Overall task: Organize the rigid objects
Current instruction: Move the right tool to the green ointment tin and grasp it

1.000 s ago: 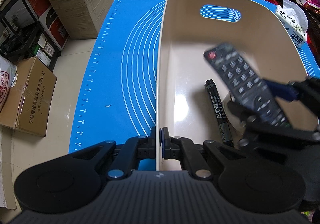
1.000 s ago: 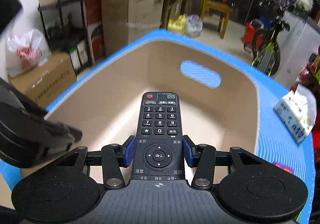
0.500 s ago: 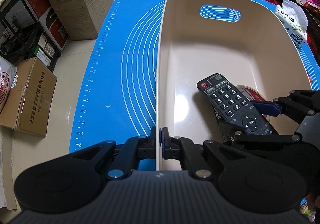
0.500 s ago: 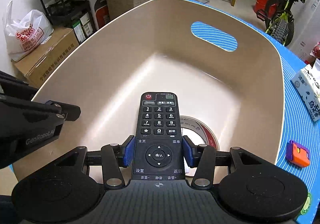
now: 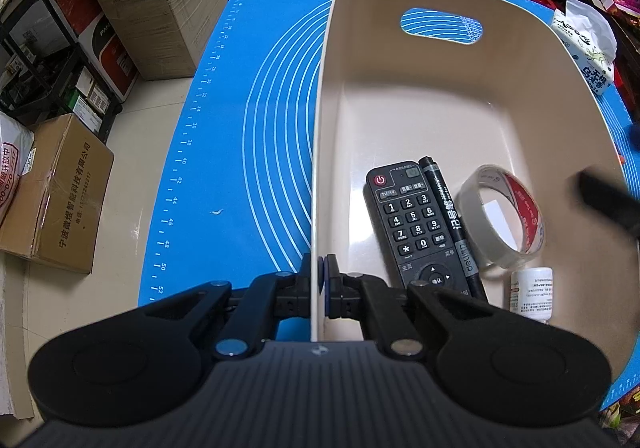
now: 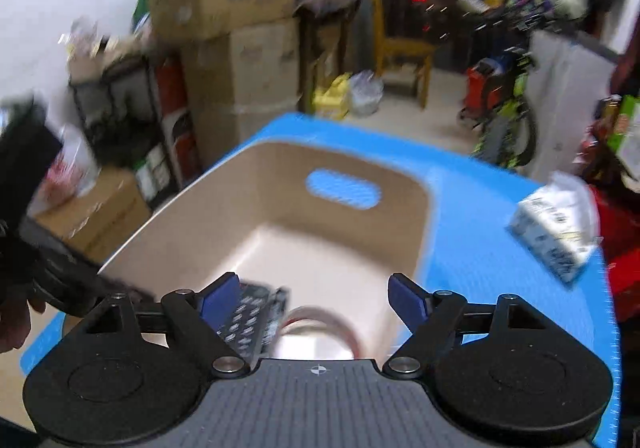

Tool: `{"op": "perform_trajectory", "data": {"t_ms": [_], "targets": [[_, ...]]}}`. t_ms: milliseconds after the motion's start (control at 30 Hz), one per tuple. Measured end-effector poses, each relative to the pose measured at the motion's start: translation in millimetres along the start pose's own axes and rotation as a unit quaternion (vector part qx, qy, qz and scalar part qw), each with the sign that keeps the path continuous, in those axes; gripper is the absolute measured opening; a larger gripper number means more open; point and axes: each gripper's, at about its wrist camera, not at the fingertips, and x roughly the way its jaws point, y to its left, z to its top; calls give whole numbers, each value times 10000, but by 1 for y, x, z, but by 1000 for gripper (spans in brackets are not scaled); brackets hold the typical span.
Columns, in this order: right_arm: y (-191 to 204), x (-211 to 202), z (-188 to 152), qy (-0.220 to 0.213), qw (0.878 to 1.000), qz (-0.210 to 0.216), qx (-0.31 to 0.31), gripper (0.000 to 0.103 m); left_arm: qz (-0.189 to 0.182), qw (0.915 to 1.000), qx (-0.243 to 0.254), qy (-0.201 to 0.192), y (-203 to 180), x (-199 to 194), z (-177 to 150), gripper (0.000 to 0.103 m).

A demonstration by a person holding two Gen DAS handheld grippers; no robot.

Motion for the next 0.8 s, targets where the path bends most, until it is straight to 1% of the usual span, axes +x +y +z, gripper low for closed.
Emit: {"op": "perform_trajectory", "data": {"t_ms": [100,200,333,400,467,600,667,800], "targets": [[-28,-20,-1,-266,9989,-341,170,88,7,10000,2,2,0,0,0,5],[-61,-37,-16,-393,9960,-731,318,90,0,10000,-5,0,0,0,0,5],[-111,-41,-46,-55,9904,-1232,623,90,2,10000,3,0,0,0,0,5],[-131,-38,-66,72,9862,-1545,599,90,-5,10000,-7,4,0,0,0,5],[-150,-30,-86,258,9823,-1740,650,87,-4,10000,-2,-2,0,0,0,5],[-183,-21,-110,419,9778,-1749,1075,81,-3,10000,-5,0,-1,0,0,5],[-188,-18,-118,488,9771,-1739,1124,76,2,10000,2,-5,0,0,0,5],[-197,-8,-124,668,9754,-1764,1146,74,10,10000,2,-5,0,0,-1,6]]}}
